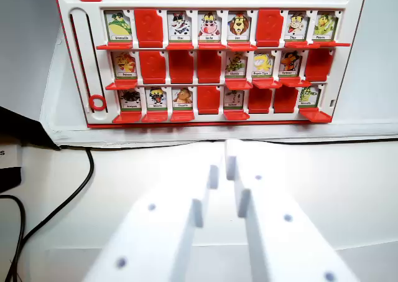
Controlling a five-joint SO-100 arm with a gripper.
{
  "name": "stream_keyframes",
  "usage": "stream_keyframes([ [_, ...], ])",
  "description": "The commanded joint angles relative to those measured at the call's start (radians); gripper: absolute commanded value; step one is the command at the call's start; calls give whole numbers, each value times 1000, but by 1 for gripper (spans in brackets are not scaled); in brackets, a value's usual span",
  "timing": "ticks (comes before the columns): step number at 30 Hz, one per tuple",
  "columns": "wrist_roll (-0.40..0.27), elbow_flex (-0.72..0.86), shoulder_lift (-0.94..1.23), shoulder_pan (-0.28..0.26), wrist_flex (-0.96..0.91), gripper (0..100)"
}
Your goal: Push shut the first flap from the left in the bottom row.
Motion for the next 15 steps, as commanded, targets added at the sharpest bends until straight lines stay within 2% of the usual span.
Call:
stream_keyframes([
  [1,-8,-11,-2,32,-52,0],
  [15,-8,5,2,32,-58,0],
])
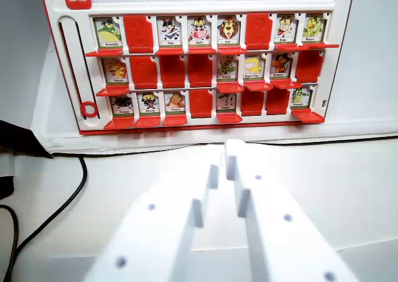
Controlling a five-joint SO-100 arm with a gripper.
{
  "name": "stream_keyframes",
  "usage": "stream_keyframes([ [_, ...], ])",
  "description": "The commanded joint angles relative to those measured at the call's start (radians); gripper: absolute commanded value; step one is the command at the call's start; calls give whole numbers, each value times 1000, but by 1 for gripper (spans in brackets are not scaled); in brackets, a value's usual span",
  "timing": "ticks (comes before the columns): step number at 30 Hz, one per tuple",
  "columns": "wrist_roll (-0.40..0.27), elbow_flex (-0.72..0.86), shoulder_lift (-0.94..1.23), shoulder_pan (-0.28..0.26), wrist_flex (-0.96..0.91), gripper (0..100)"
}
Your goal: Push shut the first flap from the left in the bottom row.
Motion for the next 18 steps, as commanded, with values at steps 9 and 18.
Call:
stream_keyframes([
  [9,-9,66,8,-84,-84,0],
  [18,-14,304,14,-222,-304,0],
])
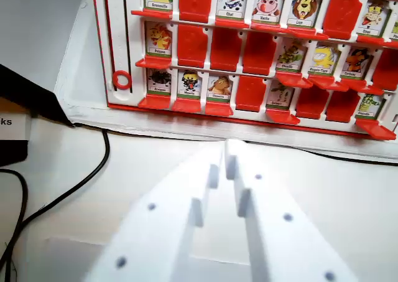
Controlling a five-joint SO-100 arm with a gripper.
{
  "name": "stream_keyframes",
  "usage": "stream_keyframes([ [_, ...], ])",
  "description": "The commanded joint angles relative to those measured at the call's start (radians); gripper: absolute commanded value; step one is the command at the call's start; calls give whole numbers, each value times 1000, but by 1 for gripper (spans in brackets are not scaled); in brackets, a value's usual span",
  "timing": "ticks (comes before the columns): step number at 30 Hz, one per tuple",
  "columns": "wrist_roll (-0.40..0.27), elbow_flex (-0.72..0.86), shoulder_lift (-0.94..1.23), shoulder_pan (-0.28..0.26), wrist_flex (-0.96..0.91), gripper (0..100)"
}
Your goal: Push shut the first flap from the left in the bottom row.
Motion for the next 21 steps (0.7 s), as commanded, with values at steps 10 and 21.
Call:
stream_keyframes([
  [10,67,253,-242,-218,-506,0],
  [21,118,241,-617,-193,-811,0],
])
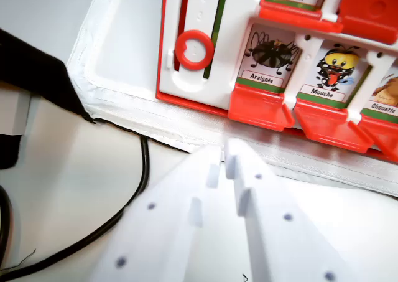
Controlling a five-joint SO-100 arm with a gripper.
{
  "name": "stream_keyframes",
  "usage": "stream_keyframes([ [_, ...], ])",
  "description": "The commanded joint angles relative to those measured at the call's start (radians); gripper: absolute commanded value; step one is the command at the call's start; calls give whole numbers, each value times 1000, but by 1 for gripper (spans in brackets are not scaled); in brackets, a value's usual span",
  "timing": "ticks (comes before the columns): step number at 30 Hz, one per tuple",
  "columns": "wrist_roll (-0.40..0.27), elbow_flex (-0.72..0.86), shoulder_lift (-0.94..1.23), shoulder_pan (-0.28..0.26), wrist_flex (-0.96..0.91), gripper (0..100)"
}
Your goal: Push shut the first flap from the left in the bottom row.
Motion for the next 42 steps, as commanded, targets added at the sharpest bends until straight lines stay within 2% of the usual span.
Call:
stream_keyframes([
  [1,15,-35,-67,20,-84,0],
  [15,25,-160,-281,63,-156,0],
  [42,28,-468,-499,74,-178,0],
])
